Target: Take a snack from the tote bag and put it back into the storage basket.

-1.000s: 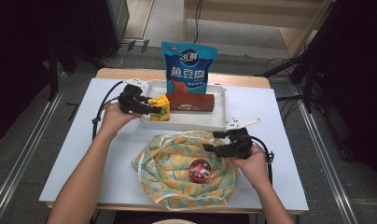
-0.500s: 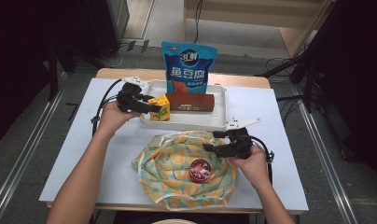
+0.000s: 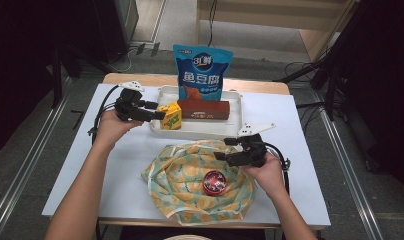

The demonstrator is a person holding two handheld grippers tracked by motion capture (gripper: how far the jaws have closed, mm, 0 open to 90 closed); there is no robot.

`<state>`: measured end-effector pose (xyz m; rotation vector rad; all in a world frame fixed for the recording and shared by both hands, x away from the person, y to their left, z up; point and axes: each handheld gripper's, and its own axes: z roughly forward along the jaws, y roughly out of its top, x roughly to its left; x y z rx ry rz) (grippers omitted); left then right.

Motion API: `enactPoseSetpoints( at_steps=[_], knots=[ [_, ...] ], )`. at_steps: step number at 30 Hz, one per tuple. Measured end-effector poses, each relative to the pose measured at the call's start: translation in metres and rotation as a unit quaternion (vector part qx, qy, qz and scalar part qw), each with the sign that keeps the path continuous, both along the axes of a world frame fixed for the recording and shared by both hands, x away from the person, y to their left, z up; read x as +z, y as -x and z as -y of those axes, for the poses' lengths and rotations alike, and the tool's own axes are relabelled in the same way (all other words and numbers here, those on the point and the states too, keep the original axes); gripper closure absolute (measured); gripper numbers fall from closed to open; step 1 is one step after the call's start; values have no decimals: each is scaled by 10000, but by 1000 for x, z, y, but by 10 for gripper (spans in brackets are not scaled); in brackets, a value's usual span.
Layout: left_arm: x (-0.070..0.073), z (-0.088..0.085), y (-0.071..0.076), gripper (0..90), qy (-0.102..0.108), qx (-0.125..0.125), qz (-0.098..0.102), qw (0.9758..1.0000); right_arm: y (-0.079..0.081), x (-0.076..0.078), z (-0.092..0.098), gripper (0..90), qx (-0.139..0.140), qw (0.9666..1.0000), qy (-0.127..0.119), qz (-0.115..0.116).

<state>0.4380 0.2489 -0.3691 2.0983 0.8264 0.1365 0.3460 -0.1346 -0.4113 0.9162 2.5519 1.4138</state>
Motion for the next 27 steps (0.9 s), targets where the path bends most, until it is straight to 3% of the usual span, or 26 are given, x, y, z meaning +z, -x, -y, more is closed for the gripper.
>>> enactPoseSetpoints(
  at_steps=[13,16,19,23,27],
  knots=[
    [1,-14,18,443,64,117,-52,9999,-4,3,-7,341,109,9999,-26,35],
    [0,-13,20,505,136,64,-139,9998,-5,2,-8,341,124,9999,-13,12],
    [-3,-11,21,566,186,23,-391,9991,-4,2,-9,347,124,9999,-10,12],
    [-7,-9,22,718,341,-68,-393,9986,-4,3,-9,378,171,9998,-38,53],
    [-11,-6,21,837,184,-75,-327,9993,-3,3,-10,380,179,9998,-31,54]
  ],
)
